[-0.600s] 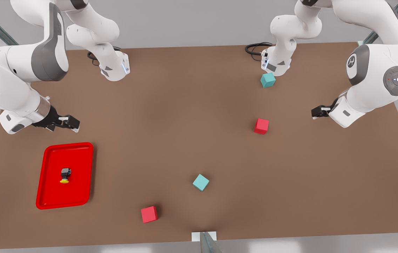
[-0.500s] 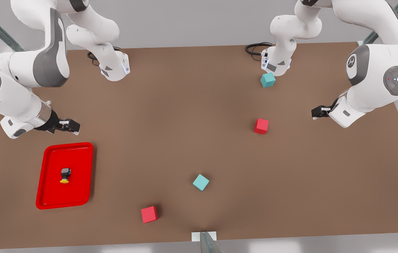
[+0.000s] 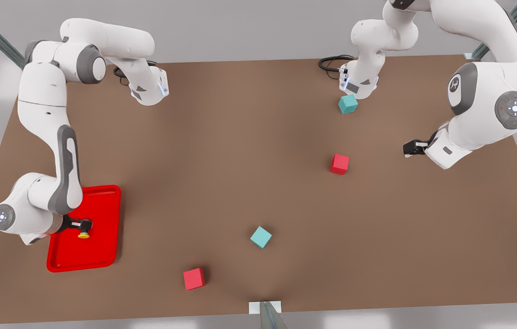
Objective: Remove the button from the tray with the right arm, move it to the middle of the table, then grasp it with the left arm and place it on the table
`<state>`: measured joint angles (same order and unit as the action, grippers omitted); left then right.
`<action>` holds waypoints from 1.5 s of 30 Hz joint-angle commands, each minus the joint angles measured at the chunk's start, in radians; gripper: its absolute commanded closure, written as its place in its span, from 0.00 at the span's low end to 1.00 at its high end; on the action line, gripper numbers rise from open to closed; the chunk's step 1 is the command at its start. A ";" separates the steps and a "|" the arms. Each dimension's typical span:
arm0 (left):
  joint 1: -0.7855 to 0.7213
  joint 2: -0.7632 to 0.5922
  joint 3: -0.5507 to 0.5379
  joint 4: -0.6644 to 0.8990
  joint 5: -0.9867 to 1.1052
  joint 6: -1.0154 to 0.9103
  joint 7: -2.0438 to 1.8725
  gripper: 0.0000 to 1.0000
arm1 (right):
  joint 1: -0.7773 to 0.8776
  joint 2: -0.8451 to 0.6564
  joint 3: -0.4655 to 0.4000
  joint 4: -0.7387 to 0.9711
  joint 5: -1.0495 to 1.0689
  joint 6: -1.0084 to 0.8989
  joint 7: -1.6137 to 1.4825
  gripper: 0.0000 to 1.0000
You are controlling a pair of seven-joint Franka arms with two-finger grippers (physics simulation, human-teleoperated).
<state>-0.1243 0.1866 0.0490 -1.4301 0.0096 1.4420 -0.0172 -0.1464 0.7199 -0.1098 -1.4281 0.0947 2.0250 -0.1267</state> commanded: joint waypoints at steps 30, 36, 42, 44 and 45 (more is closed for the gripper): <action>-0.005 0.013 0.000 0.000 0.000 0.000 0.006 0.00 | -0.062 0.019 0.013 -0.157 0.023 0.258 -0.429 0.00; -0.005 0.013 0.000 0.000 0.000 -0.002 0.005 0.00 | -0.053 0.047 0.012 -0.161 0.026 0.259 -0.326 0.00; -0.005 0.016 0.000 0.000 0.000 -0.002 0.005 0.00 | -0.053 0.058 0.010 -0.160 0.023 0.259 -0.301 0.30; -0.005 0.019 0.000 0.000 0.000 -0.002 0.005 0.00 | -0.053 0.055 0.010 -0.160 0.020 0.259 -0.301 0.53; -0.005 0.019 0.000 -0.001 0.000 -0.002 0.005 0.00 | -0.052 0.055 0.010 -0.160 0.020 0.259 -0.301 0.55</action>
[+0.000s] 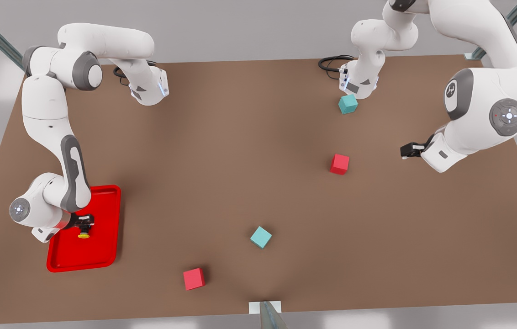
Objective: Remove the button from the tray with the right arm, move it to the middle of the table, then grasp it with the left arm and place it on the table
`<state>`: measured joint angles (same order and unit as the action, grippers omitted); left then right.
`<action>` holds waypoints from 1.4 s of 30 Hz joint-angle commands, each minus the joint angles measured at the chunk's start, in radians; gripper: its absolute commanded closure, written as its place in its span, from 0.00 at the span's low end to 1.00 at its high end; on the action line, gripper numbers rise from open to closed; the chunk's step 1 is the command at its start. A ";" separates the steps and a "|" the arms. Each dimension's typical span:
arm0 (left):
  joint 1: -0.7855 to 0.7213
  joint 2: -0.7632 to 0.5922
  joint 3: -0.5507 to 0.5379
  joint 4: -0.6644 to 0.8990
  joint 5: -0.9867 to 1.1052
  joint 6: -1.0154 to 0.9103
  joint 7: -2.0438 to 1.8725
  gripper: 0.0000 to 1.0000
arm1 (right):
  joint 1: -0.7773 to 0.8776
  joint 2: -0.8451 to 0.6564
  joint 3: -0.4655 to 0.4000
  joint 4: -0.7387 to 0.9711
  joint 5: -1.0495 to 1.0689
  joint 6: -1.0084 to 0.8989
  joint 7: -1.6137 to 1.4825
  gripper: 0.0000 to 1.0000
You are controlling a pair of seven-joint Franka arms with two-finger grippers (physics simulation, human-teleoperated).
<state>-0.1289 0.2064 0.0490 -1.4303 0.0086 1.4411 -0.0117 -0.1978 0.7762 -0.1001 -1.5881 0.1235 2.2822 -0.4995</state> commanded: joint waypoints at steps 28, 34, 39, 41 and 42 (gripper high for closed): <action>0.003 0.016 0.000 0.001 -0.006 0.012 0.002 0.00 | 0.847 -0.227 0.022 0.233 0.114 -0.302 0.831 0.56; 0.003 0.028 0.000 0.001 -0.007 0.018 0.002 0.00 | 1.005 -0.104 0.020 0.267 0.150 -0.076 1.004 0.56; 0.003 0.030 0.000 0.001 -0.006 0.021 0.002 0.00 | 1.051 0.032 0.016 0.356 0.148 0.010 1.070 0.56; 0.003 0.033 0.000 0.001 -0.007 0.021 0.002 0.00 | 1.051 0.090 0.014 0.381 0.148 0.056 1.079 0.56; 0.003 0.034 0.000 0.001 -0.007 0.022 0.002 0.00 | 1.057 0.101 0.014 0.382 0.148 0.062 1.090 0.56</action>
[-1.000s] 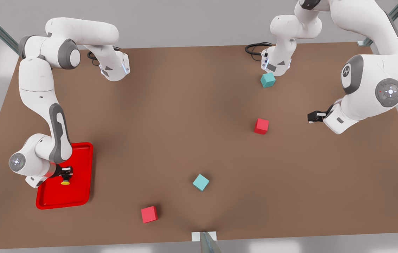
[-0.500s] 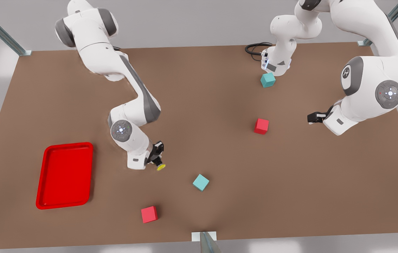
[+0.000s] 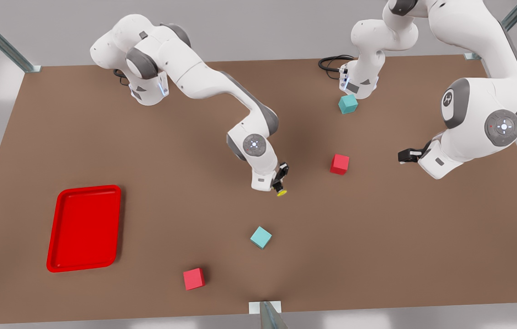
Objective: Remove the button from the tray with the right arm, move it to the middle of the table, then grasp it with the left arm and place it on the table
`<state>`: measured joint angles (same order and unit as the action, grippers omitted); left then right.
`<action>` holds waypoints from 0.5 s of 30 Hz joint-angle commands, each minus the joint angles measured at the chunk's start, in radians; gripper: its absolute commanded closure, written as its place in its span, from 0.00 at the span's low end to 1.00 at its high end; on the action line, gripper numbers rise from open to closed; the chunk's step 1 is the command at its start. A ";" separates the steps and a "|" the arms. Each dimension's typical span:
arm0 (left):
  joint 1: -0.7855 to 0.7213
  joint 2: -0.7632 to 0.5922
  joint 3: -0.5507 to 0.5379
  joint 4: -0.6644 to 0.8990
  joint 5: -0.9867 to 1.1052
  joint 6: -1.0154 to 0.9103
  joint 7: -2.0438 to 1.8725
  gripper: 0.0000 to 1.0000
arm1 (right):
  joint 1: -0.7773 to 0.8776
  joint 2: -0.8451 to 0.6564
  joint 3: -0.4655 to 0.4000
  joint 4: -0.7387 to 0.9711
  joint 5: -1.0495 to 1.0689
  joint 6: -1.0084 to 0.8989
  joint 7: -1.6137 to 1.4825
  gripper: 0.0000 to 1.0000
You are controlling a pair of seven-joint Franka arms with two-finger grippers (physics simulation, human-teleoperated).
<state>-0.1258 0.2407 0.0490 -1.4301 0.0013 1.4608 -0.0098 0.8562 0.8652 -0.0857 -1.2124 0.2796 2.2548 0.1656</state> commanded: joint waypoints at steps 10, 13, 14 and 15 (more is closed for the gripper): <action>0.002 0.011 0.000 0.000 0.000 0.010 0.001 0.00 | 0.003 0.060 -0.003 0.007 -0.028 0.115 0.405 0.00; -0.023 0.016 -0.001 0.000 0.002 0.023 -0.009 0.00 | -0.213 -0.069 -0.006 0.218 -0.028 -0.581 0.111 0.00; -0.046 0.031 0.000 0.000 0.002 0.027 -0.028 0.00 | -0.362 -0.114 -0.014 0.301 -0.028 -0.793 -0.032 0.00; -0.116 0.063 -0.001 0.000 -0.001 0.035 -0.149 0.00 | -0.488 -0.175 -0.029 0.301 -0.062 -0.917 -0.118 0.00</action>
<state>-0.2122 0.2996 0.0493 -1.4299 -0.0004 1.4811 -0.0294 0.4373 0.7183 -0.1083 -0.9469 0.2364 1.9168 0.3160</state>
